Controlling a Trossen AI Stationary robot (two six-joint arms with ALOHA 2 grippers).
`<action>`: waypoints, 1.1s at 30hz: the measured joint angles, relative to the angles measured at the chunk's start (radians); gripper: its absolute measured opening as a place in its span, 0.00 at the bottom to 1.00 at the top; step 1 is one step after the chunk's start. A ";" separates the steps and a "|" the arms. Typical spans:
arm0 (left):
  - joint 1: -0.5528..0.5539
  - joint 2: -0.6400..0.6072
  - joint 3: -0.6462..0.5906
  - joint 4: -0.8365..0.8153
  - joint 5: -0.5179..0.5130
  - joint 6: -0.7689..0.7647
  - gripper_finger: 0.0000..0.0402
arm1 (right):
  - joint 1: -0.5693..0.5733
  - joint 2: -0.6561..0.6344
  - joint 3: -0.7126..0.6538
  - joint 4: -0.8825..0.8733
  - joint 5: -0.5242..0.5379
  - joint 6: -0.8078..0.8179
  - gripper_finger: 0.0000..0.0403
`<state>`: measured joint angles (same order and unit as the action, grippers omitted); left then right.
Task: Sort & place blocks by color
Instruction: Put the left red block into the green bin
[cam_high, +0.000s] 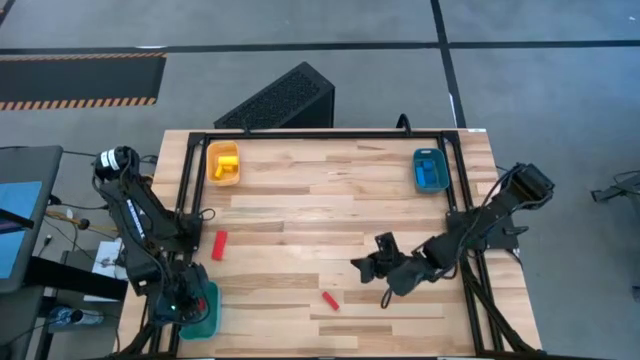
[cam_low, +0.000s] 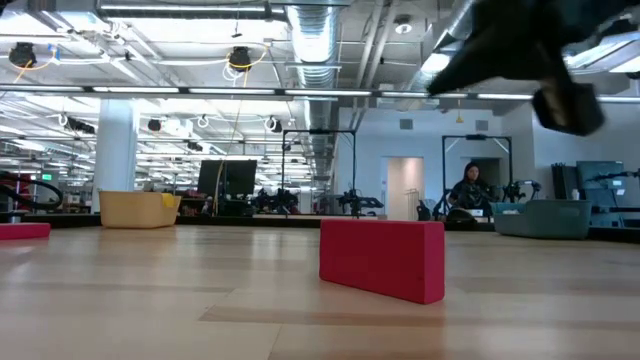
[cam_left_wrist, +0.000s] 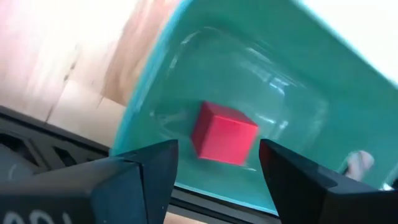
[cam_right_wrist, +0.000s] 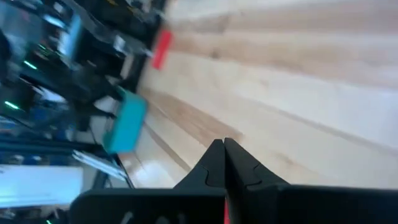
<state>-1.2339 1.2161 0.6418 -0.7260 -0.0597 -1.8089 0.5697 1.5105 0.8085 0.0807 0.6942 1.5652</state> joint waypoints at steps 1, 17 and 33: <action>0.000 -0.005 0.006 -0.002 -0.004 0.009 0.52 | 0.012 0.000 0.000 -0.028 -0.010 0.026 0.02; 0.272 -0.211 0.079 -0.505 -0.206 -0.189 0.52 | -0.017 0.000 0.000 -0.343 -0.067 0.208 0.02; 0.780 -0.053 0.067 -0.500 -0.111 -0.005 0.52 | -0.236 0.000 -0.002 -0.480 -0.248 -0.089 0.34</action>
<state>-0.4535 1.1633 0.7090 -1.2263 -0.1710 -1.8136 0.3338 1.5105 0.8063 -0.3989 0.4464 1.4763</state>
